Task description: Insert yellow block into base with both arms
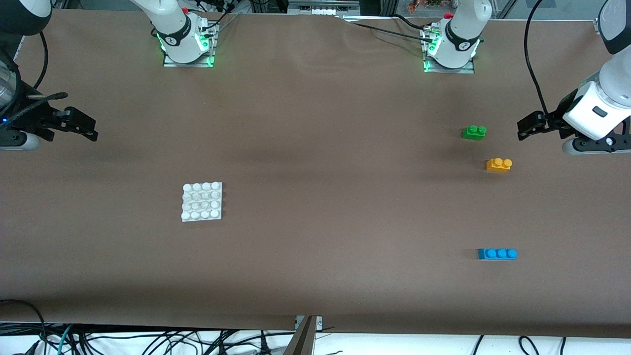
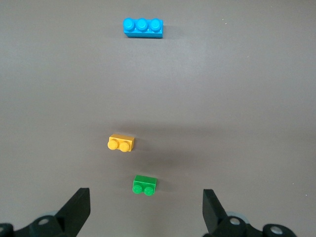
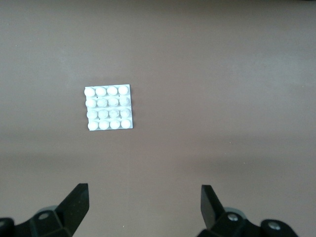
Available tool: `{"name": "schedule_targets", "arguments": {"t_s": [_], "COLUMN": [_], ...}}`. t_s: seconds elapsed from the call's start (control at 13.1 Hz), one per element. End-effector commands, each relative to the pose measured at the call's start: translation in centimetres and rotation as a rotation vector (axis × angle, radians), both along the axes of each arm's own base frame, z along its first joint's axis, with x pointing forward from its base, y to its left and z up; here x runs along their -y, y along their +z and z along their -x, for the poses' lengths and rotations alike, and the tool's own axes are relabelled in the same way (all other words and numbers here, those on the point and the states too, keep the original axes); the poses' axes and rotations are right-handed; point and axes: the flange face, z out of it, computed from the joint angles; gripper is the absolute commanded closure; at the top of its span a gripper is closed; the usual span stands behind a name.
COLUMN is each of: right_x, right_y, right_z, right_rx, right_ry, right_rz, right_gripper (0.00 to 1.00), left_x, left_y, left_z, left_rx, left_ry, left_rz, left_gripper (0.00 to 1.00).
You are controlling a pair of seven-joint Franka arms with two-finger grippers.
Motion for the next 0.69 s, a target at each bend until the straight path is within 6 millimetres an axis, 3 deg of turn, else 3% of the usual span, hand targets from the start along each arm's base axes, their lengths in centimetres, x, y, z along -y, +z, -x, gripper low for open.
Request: {"name": "schedule_targets", "arguments": {"t_s": [0.0, 0.46, 0.61], "right_x": [-0.1, -0.7, -2.2], "right_y": [0.6, 0.4, -0.3], "right_z": [-0.3, -0.5, -0.6], "right_rx": [0.008, 0.016, -0.004], "right_ry": [-0.021, -0.015, 0.014], "right_rz": [-0.030, -0.030, -0.029], "right_gripper": [0.00, 0.00, 0.00], "left_x": [0.1, 0.1, 0.1], "left_y": [0.8, 0.8, 0.8], "left_z": [0.1, 0.1, 0.1], "left_rx": [-0.001, -0.001, -0.001], "left_ry": [0.011, 0.011, 0.013], "left_rz": [0.020, 0.020, 0.020], "left_gripper": [0.00, 0.00, 0.00]}}
